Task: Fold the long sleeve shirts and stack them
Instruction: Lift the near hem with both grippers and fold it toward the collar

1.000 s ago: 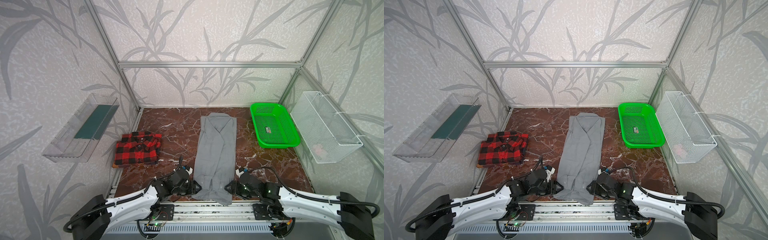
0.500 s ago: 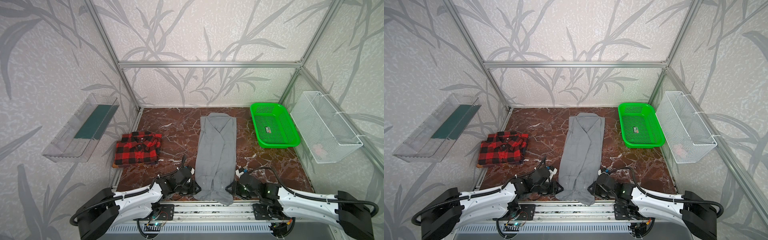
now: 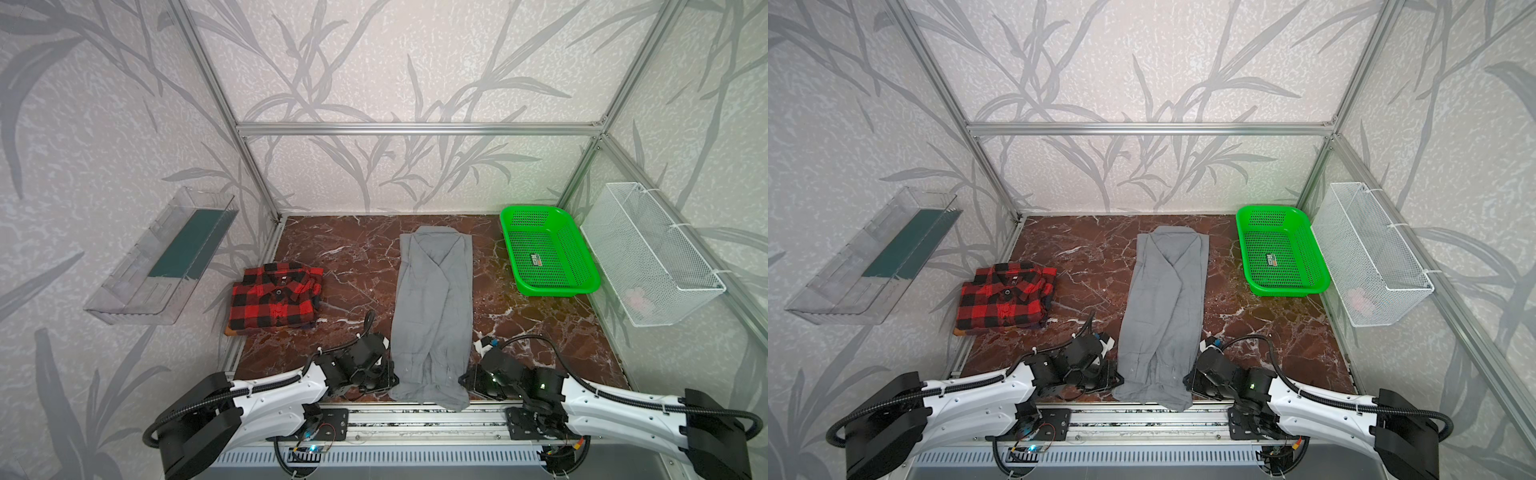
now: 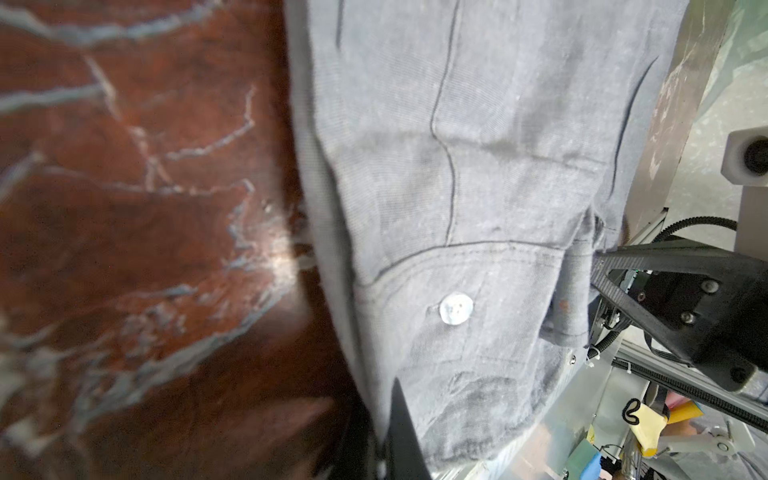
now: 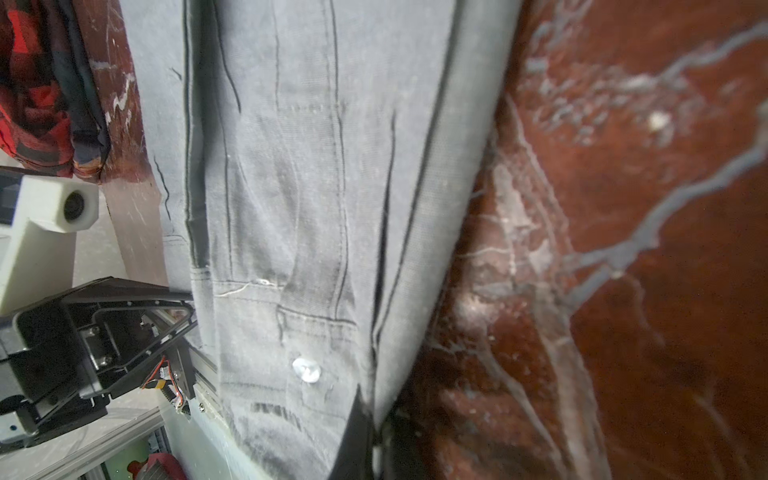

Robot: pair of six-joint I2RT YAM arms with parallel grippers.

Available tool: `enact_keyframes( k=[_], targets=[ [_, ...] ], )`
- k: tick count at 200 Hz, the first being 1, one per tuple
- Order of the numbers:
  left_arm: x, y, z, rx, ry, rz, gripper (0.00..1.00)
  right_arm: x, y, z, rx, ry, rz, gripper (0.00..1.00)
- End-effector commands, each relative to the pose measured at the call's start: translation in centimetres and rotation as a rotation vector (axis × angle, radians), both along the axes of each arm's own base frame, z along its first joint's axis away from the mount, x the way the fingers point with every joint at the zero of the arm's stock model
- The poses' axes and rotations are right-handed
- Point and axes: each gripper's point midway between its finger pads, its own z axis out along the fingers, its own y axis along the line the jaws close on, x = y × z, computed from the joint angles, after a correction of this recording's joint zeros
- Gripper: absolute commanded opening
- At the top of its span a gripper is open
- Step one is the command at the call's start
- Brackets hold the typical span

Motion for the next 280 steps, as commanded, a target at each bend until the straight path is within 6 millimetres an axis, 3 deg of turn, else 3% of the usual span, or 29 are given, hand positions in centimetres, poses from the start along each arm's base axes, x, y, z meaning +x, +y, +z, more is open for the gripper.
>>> enact_keyframes(
  k=[1, 68, 133, 156, 206, 243, 280],
  targets=[
    [0.1, 0.1, 0.8, 0.020, 0.018, 0.036, 0.00, 0.3, 0.1, 0.9, -0.008, -0.035, 0.007, 0.00],
    [0.7, -1.5, 4.0, -0.005, 0.055, 0.082, 0.00, 1.0, 0.8, 3.5, 0.003, -0.079, 0.026, 0.00],
    [1.8, -2.7, 7.8, -0.065, 0.075, 0.169, 0.00, 2.4, -0.7, 7.1, -0.019, -0.187, -0.016, 0.00],
    [2.6, -3.4, 9.4, -0.097, 0.059, 0.191, 0.00, 2.7, -0.2, 8.0, 0.001, -0.195, -0.001, 0.00],
    [4.6, -4.3, 12.5, -0.141, 0.001, 0.245, 0.00, 5.2, -1.0, 10.4, 0.040, -0.224, -0.054, 0.00],
    [6.0, -4.7, 13.8, -0.159, -0.040, 0.290, 0.00, 6.3, -0.8, 11.9, 0.059, -0.247, -0.059, 0.00],
    [7.7, -4.3, 13.6, -0.128, -0.049, 0.316, 0.00, 7.8, -1.0, 12.5, 0.081, -0.244, -0.084, 0.00]
  ],
)
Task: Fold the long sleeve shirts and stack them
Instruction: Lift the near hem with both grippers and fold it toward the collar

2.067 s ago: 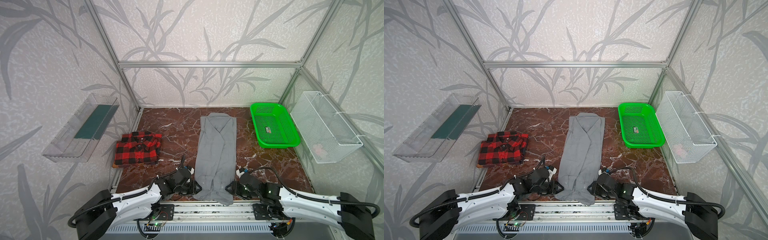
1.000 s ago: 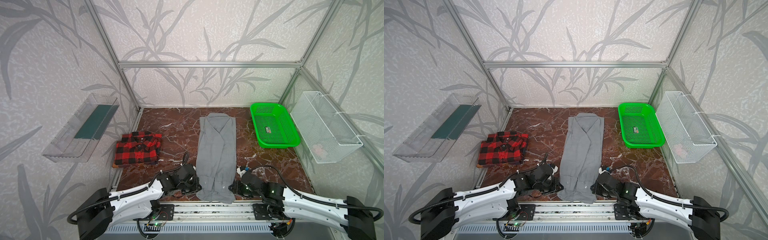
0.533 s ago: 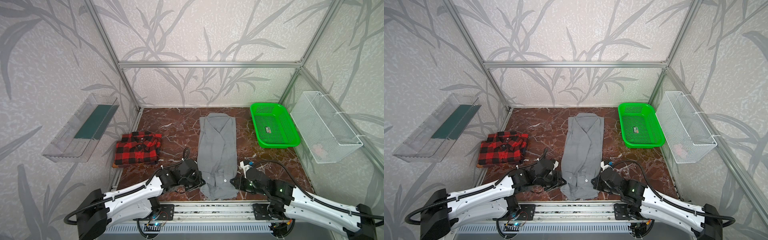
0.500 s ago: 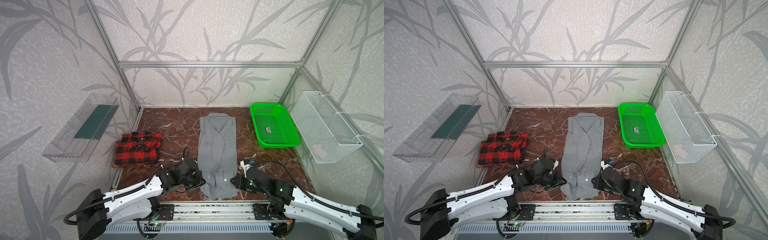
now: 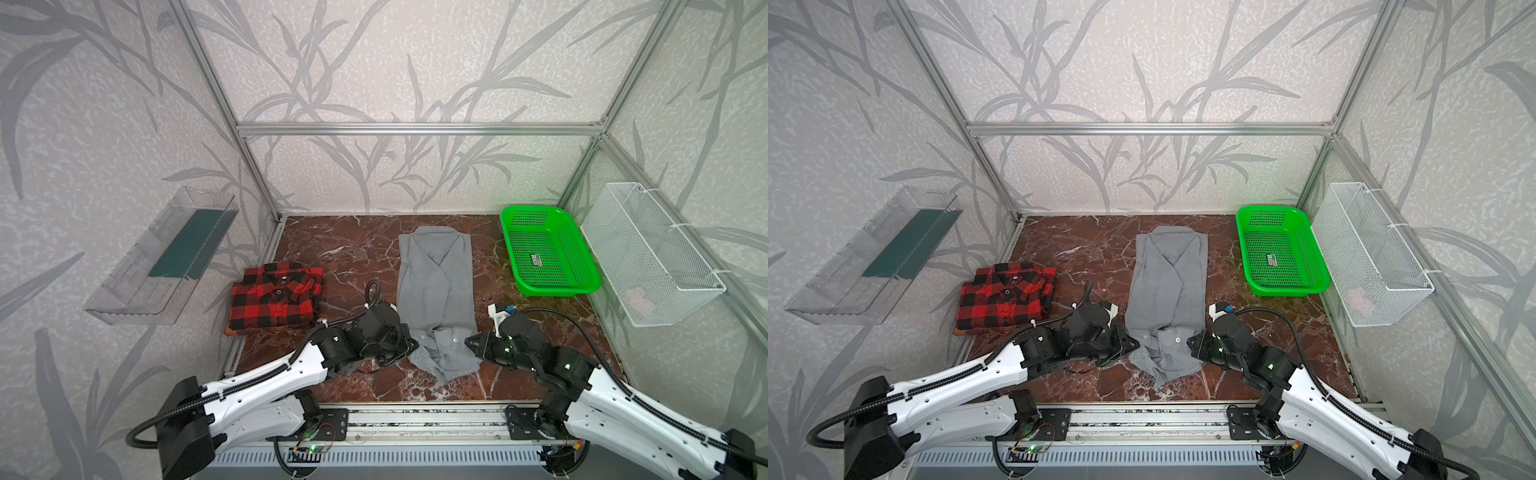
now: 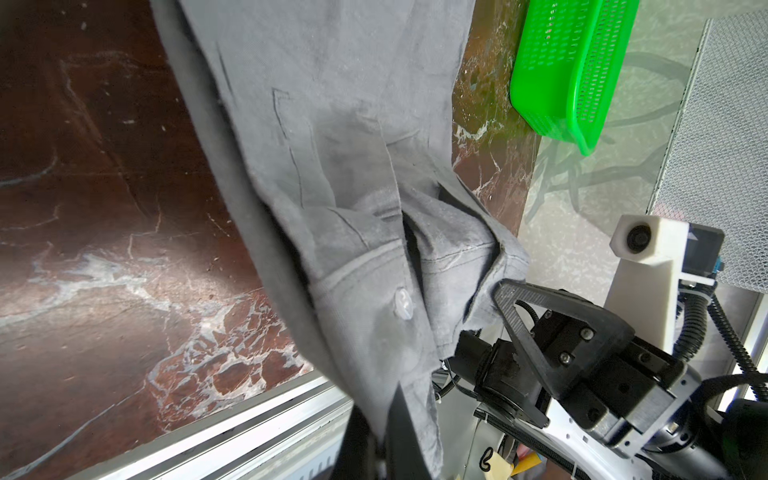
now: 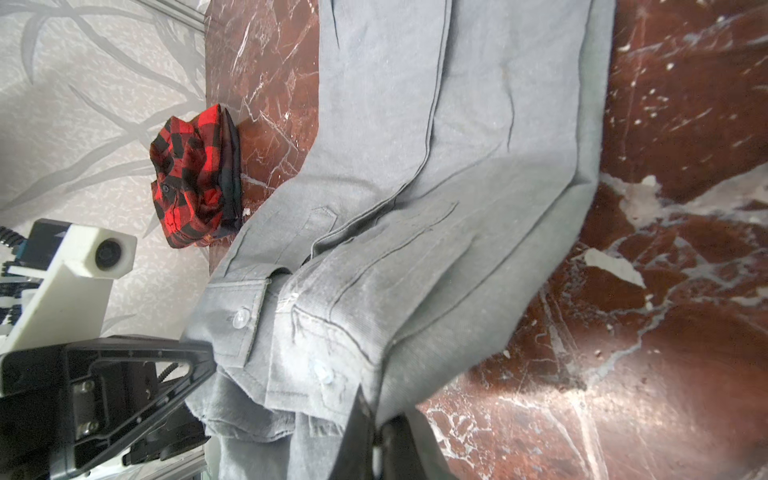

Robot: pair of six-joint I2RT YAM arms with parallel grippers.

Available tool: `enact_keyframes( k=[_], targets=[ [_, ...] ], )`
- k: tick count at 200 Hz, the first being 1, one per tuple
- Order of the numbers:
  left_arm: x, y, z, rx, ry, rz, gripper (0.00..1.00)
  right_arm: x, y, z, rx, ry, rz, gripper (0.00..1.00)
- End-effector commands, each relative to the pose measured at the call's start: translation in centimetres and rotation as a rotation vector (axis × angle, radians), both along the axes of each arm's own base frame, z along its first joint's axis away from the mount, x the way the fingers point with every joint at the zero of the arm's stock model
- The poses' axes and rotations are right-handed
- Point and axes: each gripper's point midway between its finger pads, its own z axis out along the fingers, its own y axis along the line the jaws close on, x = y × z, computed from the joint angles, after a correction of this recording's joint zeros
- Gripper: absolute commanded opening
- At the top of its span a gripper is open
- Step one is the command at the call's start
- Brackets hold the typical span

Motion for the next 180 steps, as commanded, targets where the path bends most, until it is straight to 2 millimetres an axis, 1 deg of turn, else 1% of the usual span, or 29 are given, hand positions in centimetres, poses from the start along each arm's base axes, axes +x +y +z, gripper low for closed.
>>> enact_keyframes(
  k=[1, 38, 64, 90, 112, 139, 180],
  targets=[
    [1.8, 0.3, 0.6, 0.013, -0.019, 0.052, 0.00, 1.0, 0.4, 1.5, 0.033, -0.031, 0.014, 0.00],
    [3.8, 1.0, -0.2, 0.019, 0.010, 0.097, 0.00, 2.6, 0.3, 2.1, 0.043, -0.026, 0.005, 0.00],
    [5.2, 1.1, -0.4, 0.030, 0.014, 0.114, 0.00, 3.7, 0.1, 1.8, 0.046, -0.012, -0.004, 0.00],
    [6.4, 1.4, -1.0, 0.051, 0.033, 0.121, 0.00, 4.7, 0.0, 1.5, 0.056, 0.004, -0.007, 0.00],
    [7.4, 1.3, -1.1, 0.048, 0.033, 0.130, 0.00, 5.5, -0.1, 1.2, 0.055, 0.015, -0.008, 0.00],
    [8.2, 0.8, -1.4, 0.063, 0.047, 0.106, 0.00, 6.6, -0.3, 1.1, 0.067, 0.023, -0.019, 0.00],
    [9.2, 0.7, -2.7, 0.064, 0.087, 0.107, 0.00, 8.2, -0.2, 0.3, 0.090, 0.053, -0.017, 0.00]
  ],
)
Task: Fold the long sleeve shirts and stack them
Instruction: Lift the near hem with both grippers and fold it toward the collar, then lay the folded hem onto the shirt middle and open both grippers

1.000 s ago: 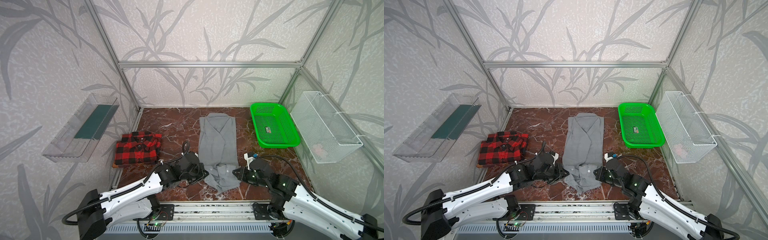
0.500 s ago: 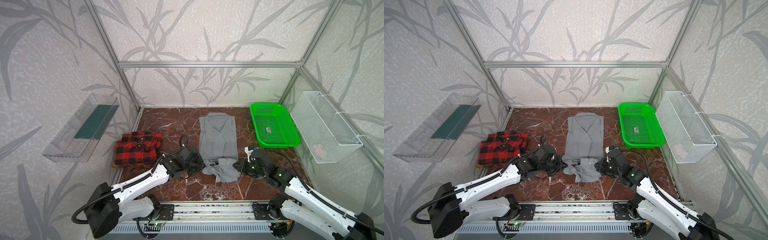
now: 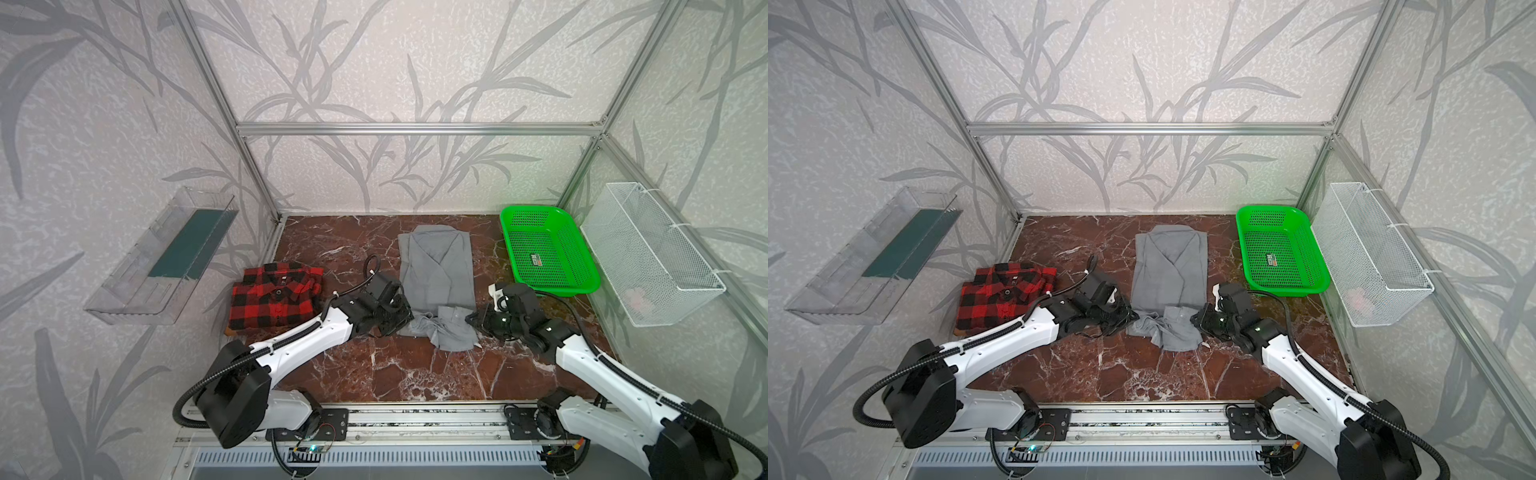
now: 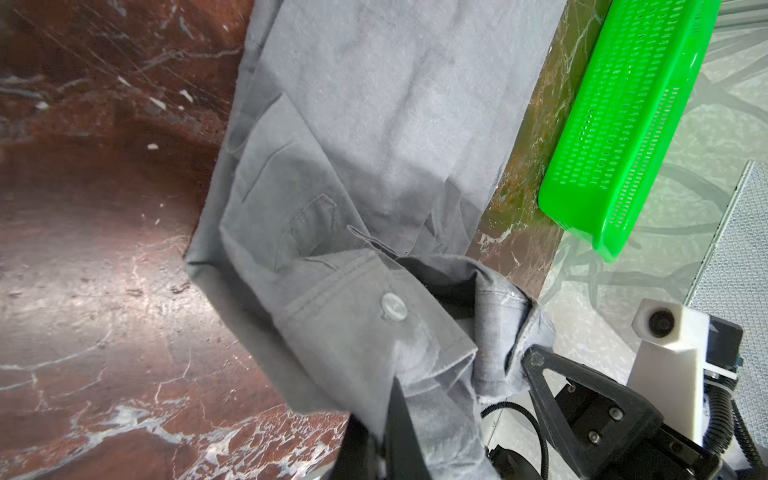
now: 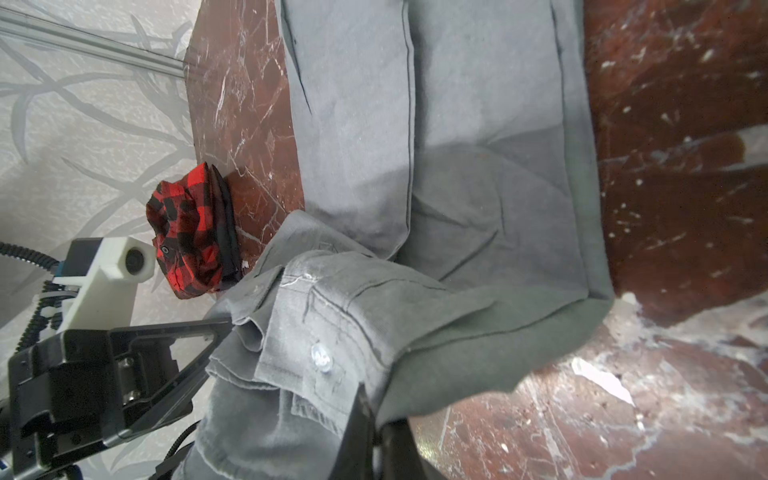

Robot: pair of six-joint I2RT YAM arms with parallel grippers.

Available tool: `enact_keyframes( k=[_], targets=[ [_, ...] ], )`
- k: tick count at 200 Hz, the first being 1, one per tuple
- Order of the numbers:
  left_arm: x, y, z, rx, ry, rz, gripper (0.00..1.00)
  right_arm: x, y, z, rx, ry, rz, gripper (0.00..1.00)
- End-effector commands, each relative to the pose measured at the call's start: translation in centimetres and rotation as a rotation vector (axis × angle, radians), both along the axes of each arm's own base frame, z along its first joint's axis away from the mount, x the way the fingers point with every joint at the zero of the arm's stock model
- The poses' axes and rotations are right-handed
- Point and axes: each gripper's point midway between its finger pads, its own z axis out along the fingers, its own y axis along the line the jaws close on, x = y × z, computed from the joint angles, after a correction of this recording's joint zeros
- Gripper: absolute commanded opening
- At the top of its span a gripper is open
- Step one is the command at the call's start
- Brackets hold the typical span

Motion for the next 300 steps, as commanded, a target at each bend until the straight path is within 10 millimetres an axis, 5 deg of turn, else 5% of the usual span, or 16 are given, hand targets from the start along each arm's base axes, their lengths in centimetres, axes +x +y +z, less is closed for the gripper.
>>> enact_keyframes(
  k=[1, 179, 244, 300],
  targets=[
    [0.7, -0.4, 0.2, -0.013, 0.005, -0.014, 0.00, 1.4, 0.7, 1.5, 0.046, -0.047, 0.029, 0.00],
    [5.5, 0.4, -2.4, 0.029, 0.088, -0.039, 0.00, 6.8, -0.6, -2.7, 0.051, 0.051, -0.003, 0.00],
    [7.1, 0.8, -2.9, 0.048, 0.106, -0.053, 0.16, 8.1, -0.7, -4.7, 0.044, 0.104, -0.002, 0.00],
    [7.7, 1.4, -2.2, 0.049, 0.097, -0.047, 0.32, 8.6, -1.6, -3.5, 0.016, 0.081, -0.010, 0.35]
  ],
)
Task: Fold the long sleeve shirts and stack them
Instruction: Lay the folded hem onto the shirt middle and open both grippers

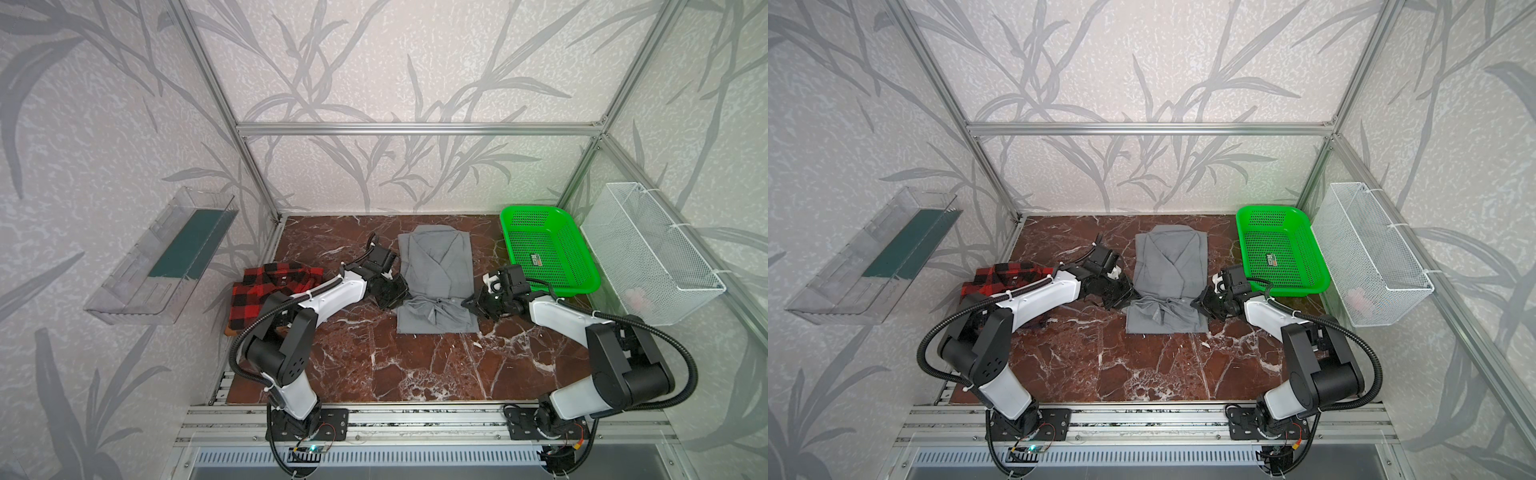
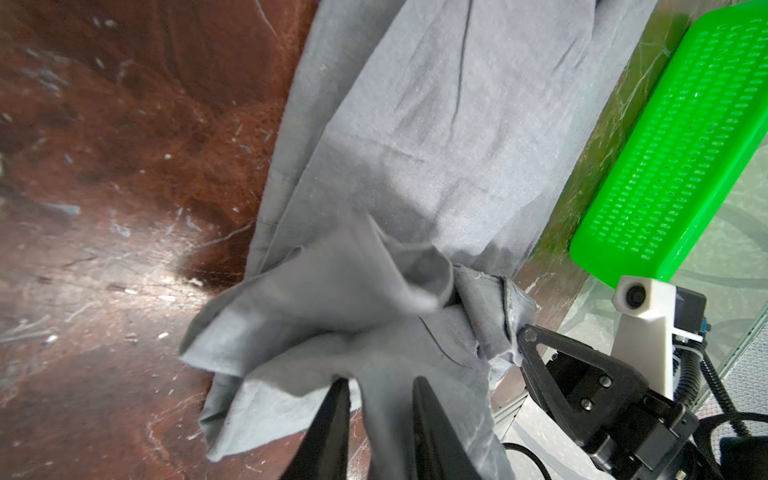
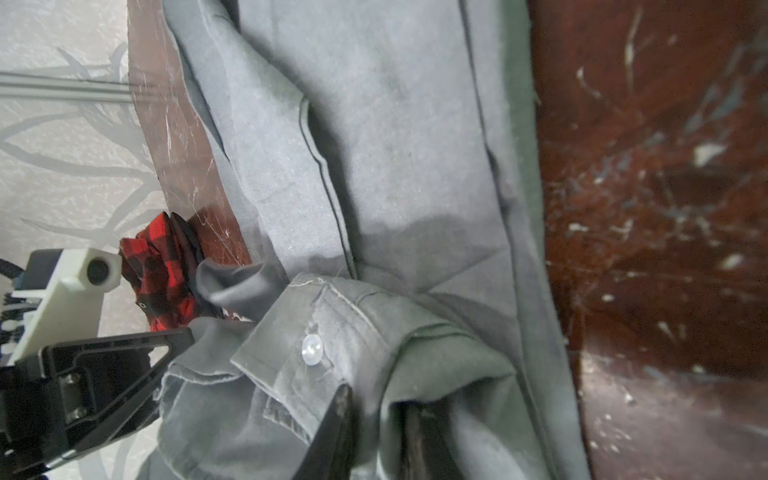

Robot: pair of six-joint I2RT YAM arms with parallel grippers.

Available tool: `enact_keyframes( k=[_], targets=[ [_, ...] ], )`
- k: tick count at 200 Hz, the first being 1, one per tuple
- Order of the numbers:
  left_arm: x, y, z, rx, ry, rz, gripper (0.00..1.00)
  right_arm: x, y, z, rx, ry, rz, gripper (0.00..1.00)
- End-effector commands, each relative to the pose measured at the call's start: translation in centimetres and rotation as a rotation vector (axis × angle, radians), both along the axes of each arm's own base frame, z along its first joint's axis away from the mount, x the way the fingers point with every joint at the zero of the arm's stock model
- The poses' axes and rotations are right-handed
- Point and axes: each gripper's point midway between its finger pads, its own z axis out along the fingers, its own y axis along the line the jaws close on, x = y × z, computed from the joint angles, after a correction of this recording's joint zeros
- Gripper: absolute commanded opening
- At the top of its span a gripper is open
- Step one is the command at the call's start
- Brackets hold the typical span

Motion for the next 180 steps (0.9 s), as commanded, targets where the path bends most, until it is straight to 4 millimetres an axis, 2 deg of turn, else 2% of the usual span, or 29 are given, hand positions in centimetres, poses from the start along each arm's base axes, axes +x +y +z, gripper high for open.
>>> enact_keyframes(
  k=[1, 20, 44, 52, 56, 69, 72, 79, 84, 102, 124, 145, 164, 180],
  targets=[
    [0.2, 0.5, 1.0, 0.003, -0.004, -0.001, 0.33, 1.2, -0.4, 2.2, -0.013, -0.065, 0.005, 0.35],
    [0.4, 0.7, 1.9, -0.004, -0.020, 0.004, 0.38, 1.5, -1.0, 3.6, -0.029, -0.094, -0.008, 0.44],
    [0.7, 1.0, 3.6, -0.004, -0.053, -0.004, 0.43, 1.6, -1.8, 5.4, -0.044, -0.130, -0.020, 0.48],
    [0.7, 1.3, 4.1, 0.005, -0.070, -0.004, 0.47, 1.6, -2.2, 6.2, -0.059, -0.151, -0.027, 0.49],
    [0.7, 1.5, 4.4, 0.012, -0.078, -0.005, 0.52, 1.5, -2.4, 6.5, -0.066, -0.161, -0.028, 0.50],
    [0.7, 2.4, 5.0, 0.042, -0.103, -0.002, 0.56, 1.2, -2.9, 8.0, -0.078, -0.199, -0.030, 0.50],
    [0.6, 2.5, 5.2, 0.047, -0.110, -0.003, 0.61, 1.1, -3.0, 8.3, -0.083, -0.208, -0.032, 0.50],
    [0.6, 3.0, 5.4, 0.066, -0.124, 0.000, 0.65, 0.8, -3.2, 9.0, -0.090, -0.228, -0.030, 0.51],
    [0.5, 3.3, 5.5, 0.077, -0.130, 0.001, 0.73, 0.5, -3.2, 9.3, -0.090, -0.236, -0.027, 0.51],
    [-0.1, 4.2, 5.7, 0.109, -0.140, -0.003, 0.77, -1.1, -2.8, 10.1, -0.069, -0.247, 0.031, 0.53],
    [-1.4, 5.2, 5.8, 0.132, -0.154, -0.007, 0.77, -4.5, -2.2, 9.4, -0.075, -0.226, 0.099, 0.52],
    [-3.0, 5.6, 5.3, 0.115, -0.162, -0.014, 0.75, -7.9, -1.8, 6.6, -0.097, -0.200, 0.130, 0.49],
    [-4.4, 5.0, 4.2, 0.060, -0.152, -0.037, 0.71, -9.7, -1.3, 4.0, -0.093, -0.173, 0.144, 0.45],
    [-5.6, 4.5, 3.0, 0.044, -0.132, -0.064, 0.69, -10.4, -0.8, 2.7, -0.083, -0.159, 0.163, 0.42]
  ],
)
